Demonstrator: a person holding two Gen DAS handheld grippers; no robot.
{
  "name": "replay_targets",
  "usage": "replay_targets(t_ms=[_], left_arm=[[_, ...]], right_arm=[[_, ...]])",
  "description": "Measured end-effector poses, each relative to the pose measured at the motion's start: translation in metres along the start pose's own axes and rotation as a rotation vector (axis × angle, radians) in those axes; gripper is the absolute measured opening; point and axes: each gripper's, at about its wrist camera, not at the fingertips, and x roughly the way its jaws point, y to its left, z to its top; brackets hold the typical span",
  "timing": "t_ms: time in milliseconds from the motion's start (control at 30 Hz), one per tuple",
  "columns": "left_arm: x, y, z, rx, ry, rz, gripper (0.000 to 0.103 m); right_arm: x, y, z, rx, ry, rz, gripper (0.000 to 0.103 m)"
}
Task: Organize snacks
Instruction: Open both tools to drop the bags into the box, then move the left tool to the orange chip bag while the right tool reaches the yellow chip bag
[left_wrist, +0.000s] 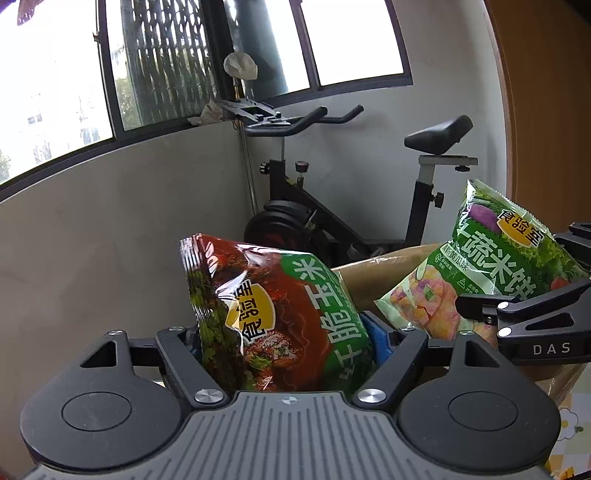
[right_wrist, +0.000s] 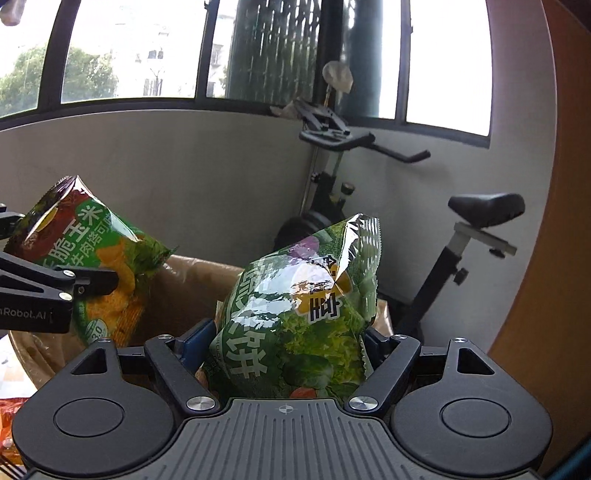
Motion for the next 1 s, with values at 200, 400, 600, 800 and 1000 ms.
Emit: replay_targets(t_ms=[200, 400, 600, 800, 1000], left_arm=[[-0.004, 0.015, -0.006, -0.054, -0.003, -0.019, 0.094], [-0.019, 0.031, -0.01, -0.129, -0.019, -0.042, 0.094], [-0.035, 0.046, -0.006, -0.205, -0.038, -0.048, 0.094], [-0.061, 0.052, -0.003, -0.215, -0.074, -0.036, 0.094], [-0.083, 0.06, -0.012, -0.251, -0.074, -0.023, 0.094]], right_arm=[[-0.008, -0.002, -0.006, 0.021, 0.011, 0.006, 0.088], [-0.022, -0.01, -0.003, 0.084, 0.016, 0.033, 0.088], [-0.043, -0.016, 0.001, 0.135, 0.007, 0.036, 0.091], [-0.066, -0.019, 0.001, 0.173, -0.014, 0.03, 0.097], [-0.091, -0.016, -0.003, 0.187, -0.038, 0.03, 0.103]])
